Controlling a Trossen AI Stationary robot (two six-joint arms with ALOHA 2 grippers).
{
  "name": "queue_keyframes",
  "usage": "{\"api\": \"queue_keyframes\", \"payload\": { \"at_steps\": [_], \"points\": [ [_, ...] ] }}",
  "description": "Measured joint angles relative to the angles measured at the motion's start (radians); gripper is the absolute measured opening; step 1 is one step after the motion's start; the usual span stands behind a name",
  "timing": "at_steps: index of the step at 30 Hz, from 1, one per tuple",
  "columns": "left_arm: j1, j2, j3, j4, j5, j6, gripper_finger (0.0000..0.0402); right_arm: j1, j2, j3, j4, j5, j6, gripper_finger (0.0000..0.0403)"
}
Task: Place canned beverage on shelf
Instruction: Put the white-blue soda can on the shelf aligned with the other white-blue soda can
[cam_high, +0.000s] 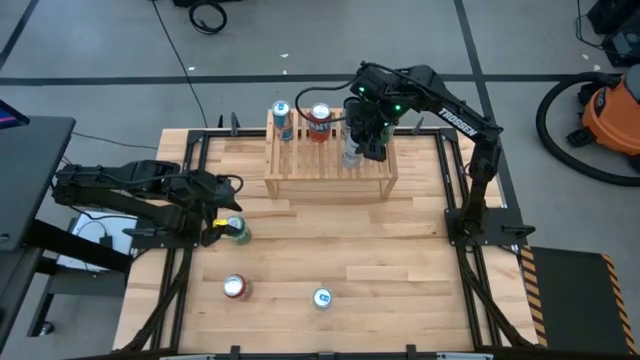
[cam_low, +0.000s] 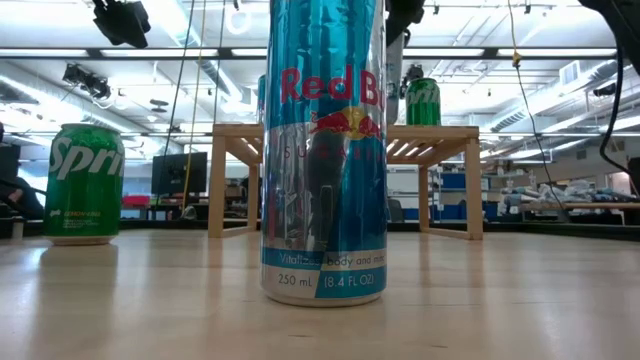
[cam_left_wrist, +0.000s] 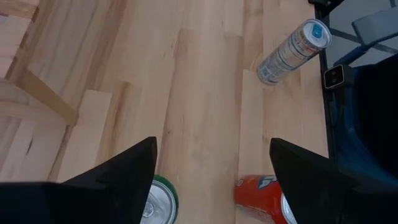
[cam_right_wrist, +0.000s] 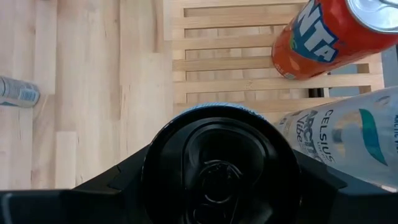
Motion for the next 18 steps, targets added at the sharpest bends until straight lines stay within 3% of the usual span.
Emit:
{"api": "queue_keyframes", "payload": {
  "at_steps": [11, 18],
  "points": [
    [0.0, 0.0, 0.0, 0.0, 0.0, -0.004, 0.0314, 0.0, -0.002, -0.058, 0.004, 0.005, -0.004, 0.0271],
    [0.0, 0.0, 0.0, 0.0, 0.0, -0.012, 0.0314, -0.002, -0.002, -0.059, 0.003, -0.005, -0.011, 0.0299]
  ]
}}
